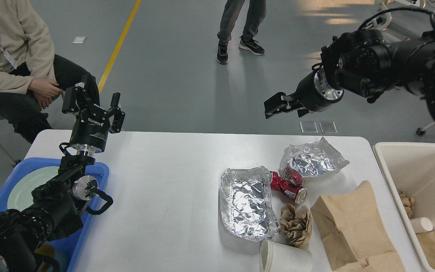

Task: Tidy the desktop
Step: 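Lower the right gripper and grasp the crumpled foil farther back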

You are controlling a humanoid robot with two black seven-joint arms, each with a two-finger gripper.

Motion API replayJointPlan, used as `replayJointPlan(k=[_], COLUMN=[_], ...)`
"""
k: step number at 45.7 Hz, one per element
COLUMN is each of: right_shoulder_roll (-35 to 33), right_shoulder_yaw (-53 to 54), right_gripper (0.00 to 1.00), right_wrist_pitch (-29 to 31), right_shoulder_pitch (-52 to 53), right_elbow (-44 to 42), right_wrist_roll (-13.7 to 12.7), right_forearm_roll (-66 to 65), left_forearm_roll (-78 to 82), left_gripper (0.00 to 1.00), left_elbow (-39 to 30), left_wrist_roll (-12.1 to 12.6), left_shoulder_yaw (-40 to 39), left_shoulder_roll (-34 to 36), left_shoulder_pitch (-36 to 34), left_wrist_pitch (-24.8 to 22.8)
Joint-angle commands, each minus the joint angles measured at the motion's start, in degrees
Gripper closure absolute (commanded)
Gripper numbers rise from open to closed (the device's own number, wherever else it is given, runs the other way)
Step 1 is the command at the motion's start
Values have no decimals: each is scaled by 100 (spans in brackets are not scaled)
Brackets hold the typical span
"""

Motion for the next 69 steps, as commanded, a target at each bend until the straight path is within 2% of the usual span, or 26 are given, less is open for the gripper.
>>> replayJointPlan(k=[1,7,27,34,50,55,64,69], right_shoulder_roll=[146,146,110,110,128,137,146,137], right_shoulder_yaw=[-176,-344,-353,-353,-274,-282,-344,-353], right_gripper=[0,0,0,0,0,5,30,34], right_wrist_pitch=[-755,-1196,-1345,-1775,-2136,-2233,-2268,-2268], right_shoulder_pitch=[-470,-953,-2561,-2852,-3318,-3379,-3397,-3406], right_elbow=[-83,-355,-1532,-1577,-1700,-1700,-1718,-1718], right_wrist_roll=[-4,-4,-4,-4,-13,-22,-22,-30], right_forearm_roll=[43,17,-19,-10,52,245,333,333], left_forearm_roll=[4,-5,-5,4,-5,4,-5,4], left_gripper=[4,4,4,4,4,4,4,4], left_elbow=[0,0,0,0,0,0,0,0], left_wrist_roll=[0,0,0,0,0,0,0,0], left_shoulder_yaw=[0,0,0,0,0,0,0,0], left_shoulder_roll=[1,1,1,1,1,1,-8,1], left_shoulder_pitch=[0,0,0,0,0,0,0,0], left_wrist_pitch=[0,0,0,0,0,0,0,0])
